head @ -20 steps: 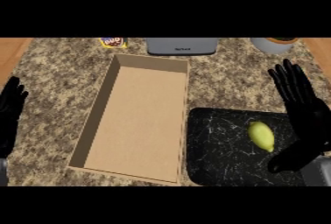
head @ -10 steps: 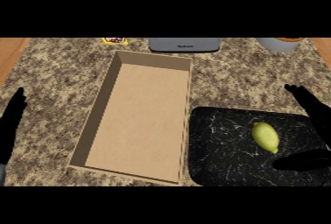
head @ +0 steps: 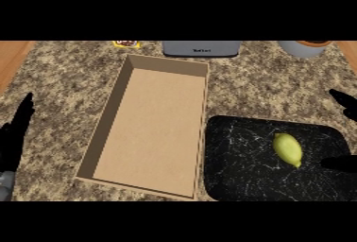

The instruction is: Pick the lemon from the tray and place it in the cardboard box

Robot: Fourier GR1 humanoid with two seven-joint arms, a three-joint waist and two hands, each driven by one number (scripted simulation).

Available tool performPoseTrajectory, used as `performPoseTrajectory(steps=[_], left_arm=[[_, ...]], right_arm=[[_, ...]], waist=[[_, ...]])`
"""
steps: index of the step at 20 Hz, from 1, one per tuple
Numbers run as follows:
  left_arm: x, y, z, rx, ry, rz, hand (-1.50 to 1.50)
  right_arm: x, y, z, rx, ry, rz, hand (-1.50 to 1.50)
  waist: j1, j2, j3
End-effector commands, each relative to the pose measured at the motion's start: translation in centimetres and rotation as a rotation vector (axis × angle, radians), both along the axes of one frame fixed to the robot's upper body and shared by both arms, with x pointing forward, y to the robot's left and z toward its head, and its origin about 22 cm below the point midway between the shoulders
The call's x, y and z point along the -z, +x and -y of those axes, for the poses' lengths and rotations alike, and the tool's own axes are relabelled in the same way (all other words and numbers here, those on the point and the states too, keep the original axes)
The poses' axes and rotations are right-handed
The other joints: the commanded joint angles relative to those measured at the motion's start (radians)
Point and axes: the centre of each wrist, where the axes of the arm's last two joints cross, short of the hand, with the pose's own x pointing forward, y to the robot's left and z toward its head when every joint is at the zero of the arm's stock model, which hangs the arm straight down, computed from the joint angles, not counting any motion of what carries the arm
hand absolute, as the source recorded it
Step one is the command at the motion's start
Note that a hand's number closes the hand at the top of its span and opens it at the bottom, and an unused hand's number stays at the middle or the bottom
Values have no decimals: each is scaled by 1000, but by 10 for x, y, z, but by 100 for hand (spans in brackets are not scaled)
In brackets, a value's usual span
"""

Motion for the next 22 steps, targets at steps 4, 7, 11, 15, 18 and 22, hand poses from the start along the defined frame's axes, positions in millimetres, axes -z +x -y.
performPoseTrajectory(steps=[4, 7, 11, 15, 18, 22], left_arm=[[-9, 15, -4, -16, 12, -11, 0], [3, 16, 2, 3, 23, -13, 0], [10, 11, 6, -4, 4, -24, 0], [16, 3, 3, -16, 8, -39, 0], [14, 10, 2, -10, 14, -17, 0], [5, 9, -7, -8, 18, -40, 0]], right_arm=[[-4, -1, 30, -138, -321, 166, -150], [13, 7, 26, -76, -466, 162, -150], [14, 10, 8, -65, -576, 148, -150], [23, 21, -3, -52, -599, 126, -150], [47, 25, -7, -24, -636, 149, -150], [45, 24, -19, -13, -619, 160, -150]], waist=[[-8, -11, -4], [6, -7, -5], [-8, -17, -7], [-8, -19, -7], [-8, -17, -7], [-12, -20, -7]])
